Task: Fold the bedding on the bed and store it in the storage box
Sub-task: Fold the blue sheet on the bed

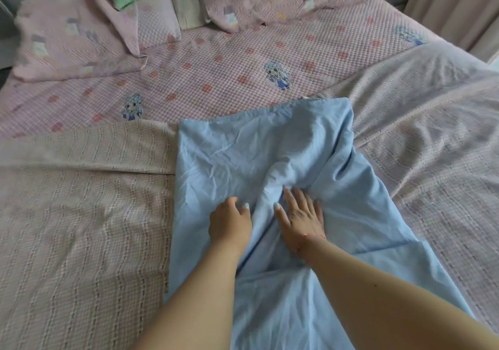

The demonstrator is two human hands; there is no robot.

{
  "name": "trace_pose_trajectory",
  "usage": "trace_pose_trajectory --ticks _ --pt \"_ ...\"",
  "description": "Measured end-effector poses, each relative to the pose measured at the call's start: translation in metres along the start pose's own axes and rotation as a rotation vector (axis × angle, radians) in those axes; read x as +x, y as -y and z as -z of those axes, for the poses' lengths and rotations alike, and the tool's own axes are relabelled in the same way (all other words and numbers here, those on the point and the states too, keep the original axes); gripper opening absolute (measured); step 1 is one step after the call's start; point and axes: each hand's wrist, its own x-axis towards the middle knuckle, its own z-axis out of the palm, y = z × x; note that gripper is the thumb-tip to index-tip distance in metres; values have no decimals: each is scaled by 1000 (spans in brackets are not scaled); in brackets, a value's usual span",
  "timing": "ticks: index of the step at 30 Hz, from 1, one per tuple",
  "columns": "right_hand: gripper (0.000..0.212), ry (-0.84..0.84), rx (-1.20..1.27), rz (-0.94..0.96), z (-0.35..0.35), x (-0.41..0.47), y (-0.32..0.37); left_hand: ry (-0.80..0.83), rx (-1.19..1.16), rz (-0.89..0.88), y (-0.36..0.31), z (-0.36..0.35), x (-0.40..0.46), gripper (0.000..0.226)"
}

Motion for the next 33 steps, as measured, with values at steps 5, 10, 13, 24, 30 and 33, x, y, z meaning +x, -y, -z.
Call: trace_pose_trajectory --ticks 5,10,13,24,30,33 --pt "96 -106 -26 78 -35 20 -26 84 -156 2 -6 -17 45 39" --pt "74 -176 57 136 -38 22 -30 56 -211 -125 -8 -14 64 25" --pt "71 -252 55 156 -40 23 -34 -263 -292 2 7 19 81 28" --pt "66 -311 32 199 -40 26 -30 516 -875 292 -47 24 101 22" --pt "74 -310 59 226 -38 28 -34 192 -919 204 -58 3 101 21" --pt "66 -318 88 238 -33 27 -29 24 -851 106 -53 21 104 21"
